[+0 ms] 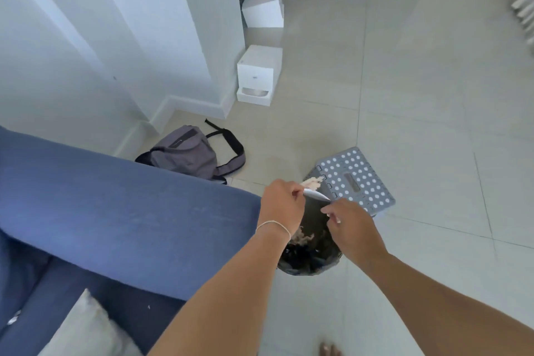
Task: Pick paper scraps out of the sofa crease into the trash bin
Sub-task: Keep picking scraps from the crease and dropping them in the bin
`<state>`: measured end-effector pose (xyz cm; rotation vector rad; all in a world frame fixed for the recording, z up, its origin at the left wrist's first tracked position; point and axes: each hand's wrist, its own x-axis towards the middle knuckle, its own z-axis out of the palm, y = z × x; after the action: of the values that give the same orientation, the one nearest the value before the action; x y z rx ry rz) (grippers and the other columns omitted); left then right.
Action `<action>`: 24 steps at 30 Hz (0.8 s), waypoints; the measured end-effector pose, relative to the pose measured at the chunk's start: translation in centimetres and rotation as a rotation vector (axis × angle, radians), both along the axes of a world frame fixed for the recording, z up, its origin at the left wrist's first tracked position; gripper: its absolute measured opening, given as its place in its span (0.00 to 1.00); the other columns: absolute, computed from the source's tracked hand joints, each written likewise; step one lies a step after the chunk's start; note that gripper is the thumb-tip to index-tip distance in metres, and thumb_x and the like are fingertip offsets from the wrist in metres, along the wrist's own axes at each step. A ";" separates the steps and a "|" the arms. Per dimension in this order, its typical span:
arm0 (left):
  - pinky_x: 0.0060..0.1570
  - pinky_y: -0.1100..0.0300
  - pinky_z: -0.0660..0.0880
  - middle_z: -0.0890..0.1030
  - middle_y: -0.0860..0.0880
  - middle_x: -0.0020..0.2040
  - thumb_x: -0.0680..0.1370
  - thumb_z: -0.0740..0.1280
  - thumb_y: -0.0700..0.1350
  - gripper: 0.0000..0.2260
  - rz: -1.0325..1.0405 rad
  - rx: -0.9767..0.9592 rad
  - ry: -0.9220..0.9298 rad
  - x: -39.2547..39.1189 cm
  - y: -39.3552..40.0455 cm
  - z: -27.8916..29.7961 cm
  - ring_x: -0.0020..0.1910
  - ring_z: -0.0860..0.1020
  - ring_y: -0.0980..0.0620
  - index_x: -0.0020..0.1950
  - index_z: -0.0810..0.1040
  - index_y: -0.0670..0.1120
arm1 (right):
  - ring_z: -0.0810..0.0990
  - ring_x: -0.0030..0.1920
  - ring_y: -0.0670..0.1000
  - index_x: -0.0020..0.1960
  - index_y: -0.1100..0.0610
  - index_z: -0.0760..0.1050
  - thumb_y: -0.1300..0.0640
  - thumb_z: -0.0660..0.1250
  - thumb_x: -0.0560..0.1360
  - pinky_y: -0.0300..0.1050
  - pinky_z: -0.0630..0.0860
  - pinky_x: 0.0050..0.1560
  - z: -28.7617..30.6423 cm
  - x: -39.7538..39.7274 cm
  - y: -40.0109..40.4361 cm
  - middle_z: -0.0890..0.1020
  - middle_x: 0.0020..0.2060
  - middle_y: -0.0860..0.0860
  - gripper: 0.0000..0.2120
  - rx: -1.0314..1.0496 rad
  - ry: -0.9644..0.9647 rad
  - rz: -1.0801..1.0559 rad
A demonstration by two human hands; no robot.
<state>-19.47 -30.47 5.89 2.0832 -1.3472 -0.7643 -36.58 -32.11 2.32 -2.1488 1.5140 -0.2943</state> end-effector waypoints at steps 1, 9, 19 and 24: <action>0.43 0.52 0.78 0.82 0.46 0.41 0.76 0.65 0.41 0.08 -0.016 0.023 -0.022 -0.4 -0.4 -0.9 0.40 0.79 0.46 0.45 0.85 0.47 | 0.79 0.52 0.53 0.54 0.55 0.83 0.65 0.65 0.75 0.40 0.72 0.54 -0.7 -0.1 -0.4 0.83 0.49 0.50 0.12 0.025 -0.012 0.016; 0.38 0.57 0.76 0.79 0.50 0.36 0.75 0.64 0.39 0.11 0.047 0.227 -0.067 -2.3 -0.9 -7.1 0.36 0.77 0.49 0.36 0.80 0.49 | 0.80 0.58 0.49 0.63 0.47 0.79 0.50 0.66 0.74 0.46 0.75 0.62 -4.9 -2.7 -3.1 0.83 0.59 0.47 0.18 0.293 0.019 0.023; 0.56 0.57 0.74 0.76 0.48 0.56 0.80 0.61 0.46 0.11 -0.179 0.224 -0.222 -3.7 -1.5 -9.3 0.53 0.76 0.49 0.55 0.81 0.47 | 0.77 0.62 0.47 0.68 0.50 0.74 0.43 0.66 0.74 0.43 0.73 0.63 -5.9 -5.8 -4.1 0.79 0.63 0.46 0.24 0.240 0.042 0.115; 0.58 0.56 0.73 0.72 0.51 0.63 0.79 0.64 0.49 0.11 -0.224 0.156 -0.230 -3.7 -0.9 -9.1 0.55 0.76 0.51 0.56 0.83 0.49 | 0.75 0.64 0.48 0.70 0.49 0.73 0.43 0.66 0.75 0.44 0.72 0.65 -5.3 -5.4 -3.7 0.78 0.65 0.46 0.24 0.253 0.069 0.116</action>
<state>-23.19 -31.37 -3.17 2.2206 -1.7176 -0.7594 -41.96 -35.82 -2.98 -2.0512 1.3748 0.0119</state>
